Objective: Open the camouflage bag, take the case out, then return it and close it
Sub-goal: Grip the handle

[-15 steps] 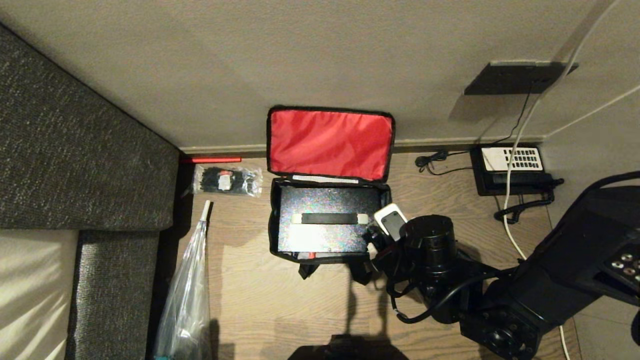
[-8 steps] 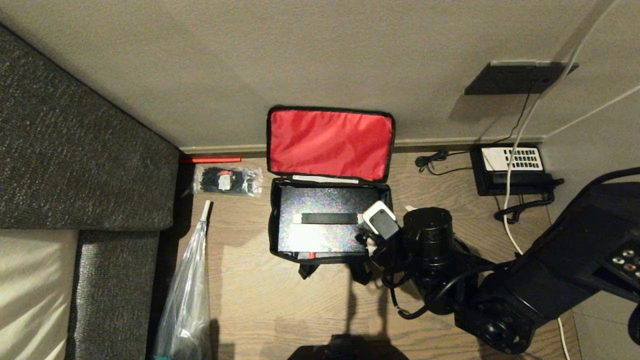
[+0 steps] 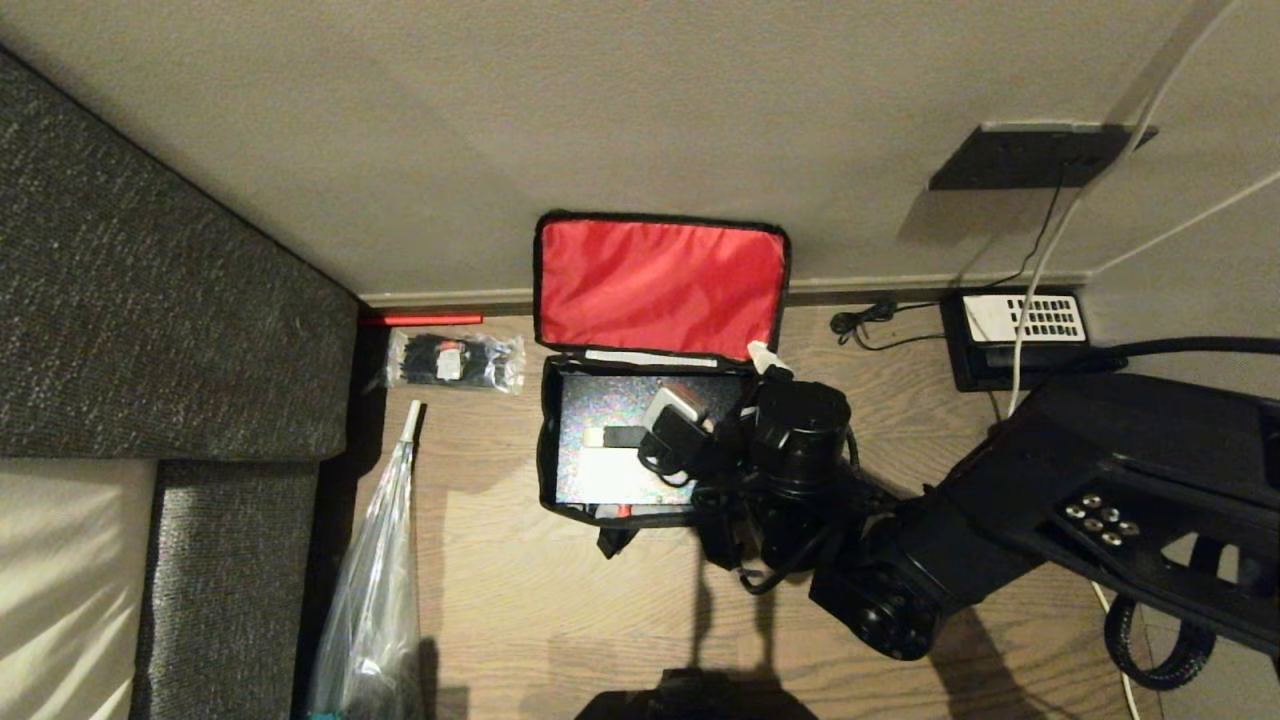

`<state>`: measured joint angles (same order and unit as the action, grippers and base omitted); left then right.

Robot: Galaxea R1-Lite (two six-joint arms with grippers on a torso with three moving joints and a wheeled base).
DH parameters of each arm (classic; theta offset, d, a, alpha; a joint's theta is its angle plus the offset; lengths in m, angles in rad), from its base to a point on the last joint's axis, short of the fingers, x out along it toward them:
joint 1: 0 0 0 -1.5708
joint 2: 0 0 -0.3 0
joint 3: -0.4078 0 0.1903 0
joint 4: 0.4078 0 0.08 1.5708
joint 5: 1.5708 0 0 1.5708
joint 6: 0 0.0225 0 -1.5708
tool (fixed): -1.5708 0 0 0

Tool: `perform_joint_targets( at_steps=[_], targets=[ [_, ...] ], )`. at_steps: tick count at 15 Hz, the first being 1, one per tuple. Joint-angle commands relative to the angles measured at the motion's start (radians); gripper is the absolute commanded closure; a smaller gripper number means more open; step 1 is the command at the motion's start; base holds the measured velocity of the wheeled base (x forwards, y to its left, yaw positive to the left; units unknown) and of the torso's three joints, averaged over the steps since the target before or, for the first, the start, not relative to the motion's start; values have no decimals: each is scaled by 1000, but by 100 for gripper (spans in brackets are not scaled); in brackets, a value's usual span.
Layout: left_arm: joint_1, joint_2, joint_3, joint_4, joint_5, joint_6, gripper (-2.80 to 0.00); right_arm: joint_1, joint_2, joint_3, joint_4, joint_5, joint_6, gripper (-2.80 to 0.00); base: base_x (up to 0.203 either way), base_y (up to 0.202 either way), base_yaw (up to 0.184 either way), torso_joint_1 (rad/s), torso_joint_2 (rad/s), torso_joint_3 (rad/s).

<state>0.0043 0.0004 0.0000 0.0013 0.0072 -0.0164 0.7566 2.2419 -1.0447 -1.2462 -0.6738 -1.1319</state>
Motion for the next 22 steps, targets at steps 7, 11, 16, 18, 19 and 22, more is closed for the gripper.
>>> perform_joint_targets(
  at_steps=[7,11,16,18,19,22],
  targets=[
    [0,-2,3,0,0,0,0,6,109,-81,77,-148,-49,-280,0,0,0,0,0,0],
    [0,-2,3,0,0,0,0,22,115,-128,139,-141,65,-280,0,0,0,0,0,0],
    [0,-2,3,0,0,0,0,35,138,-167,167,-110,171,-280,0,0,0,0,0,0],
    [0,-2,3,0,0,0,0,38,145,-159,169,-107,179,-280,0,0,0,0,0,0],
    [0,-2,3,0,0,0,0,41,147,-159,169,-98,185,-280,0,0,0,0,0,0],
    [0,-2,3,0,0,0,0,40,173,-164,168,-95,181,-280,0,0,0,0,0,0]
  ],
)
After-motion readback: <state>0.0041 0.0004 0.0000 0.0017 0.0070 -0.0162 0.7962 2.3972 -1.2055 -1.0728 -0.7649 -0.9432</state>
